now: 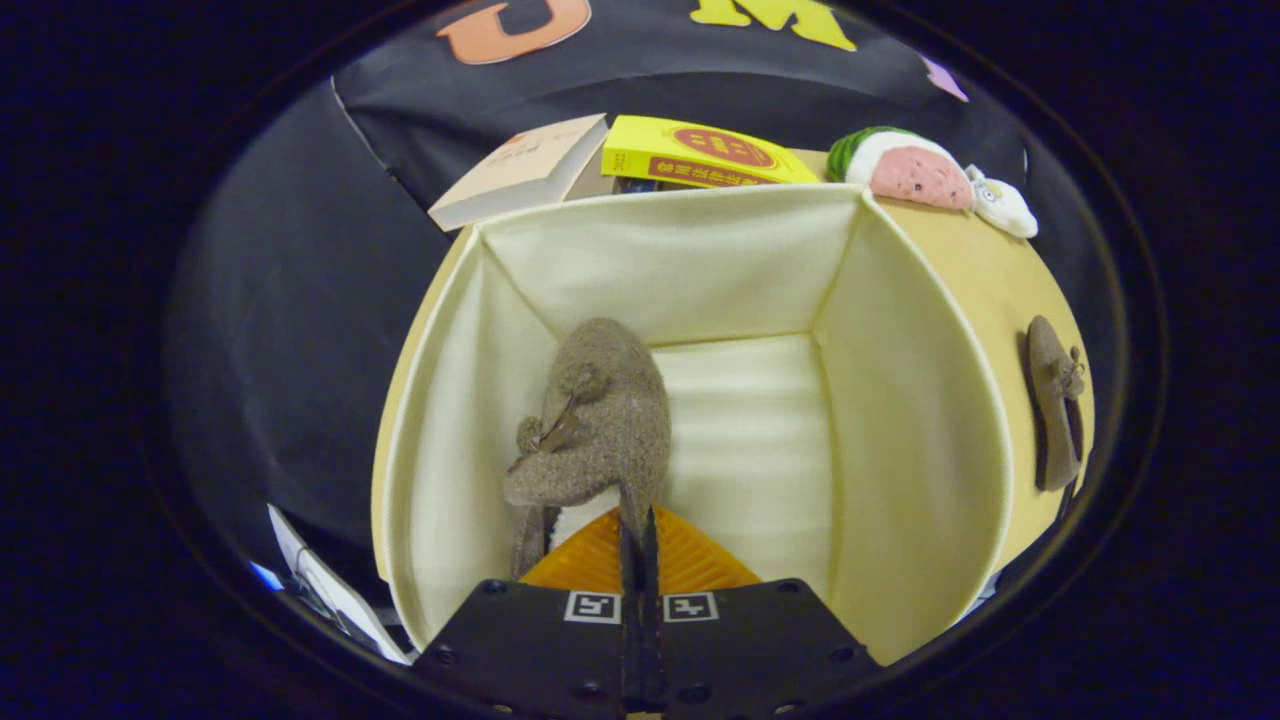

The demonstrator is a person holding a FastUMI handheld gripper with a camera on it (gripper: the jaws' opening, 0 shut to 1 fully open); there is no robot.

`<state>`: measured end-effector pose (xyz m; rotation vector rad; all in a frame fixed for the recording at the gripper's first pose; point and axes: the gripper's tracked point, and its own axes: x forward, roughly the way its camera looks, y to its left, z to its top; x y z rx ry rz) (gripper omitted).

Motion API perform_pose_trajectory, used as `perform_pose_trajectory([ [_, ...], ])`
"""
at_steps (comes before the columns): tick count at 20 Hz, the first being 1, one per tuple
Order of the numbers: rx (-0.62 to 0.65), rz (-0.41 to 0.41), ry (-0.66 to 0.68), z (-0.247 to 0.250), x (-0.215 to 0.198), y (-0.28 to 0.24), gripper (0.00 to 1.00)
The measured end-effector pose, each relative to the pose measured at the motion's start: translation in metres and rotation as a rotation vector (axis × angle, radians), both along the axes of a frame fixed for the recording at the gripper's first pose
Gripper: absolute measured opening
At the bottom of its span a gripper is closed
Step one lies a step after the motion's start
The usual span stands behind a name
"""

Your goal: Open the storage box then place both shoes into the box .Put the left shoe in first, then the right shoe, with the right side of both shoes facing outward in a uniform manner.

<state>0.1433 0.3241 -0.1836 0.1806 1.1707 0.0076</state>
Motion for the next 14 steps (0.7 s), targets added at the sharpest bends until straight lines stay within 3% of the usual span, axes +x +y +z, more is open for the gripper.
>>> perform_pose_trajectory([
  [5,0.023,0.020,0.035,-0.005,0.003,-0.004,0.12],
  [11,0.147,0.091,0.062,0.022,-0.020,0.001,0.57],
  [14,0.109,0.135,-0.020,0.060,-0.025,-0.018,0.78],
])
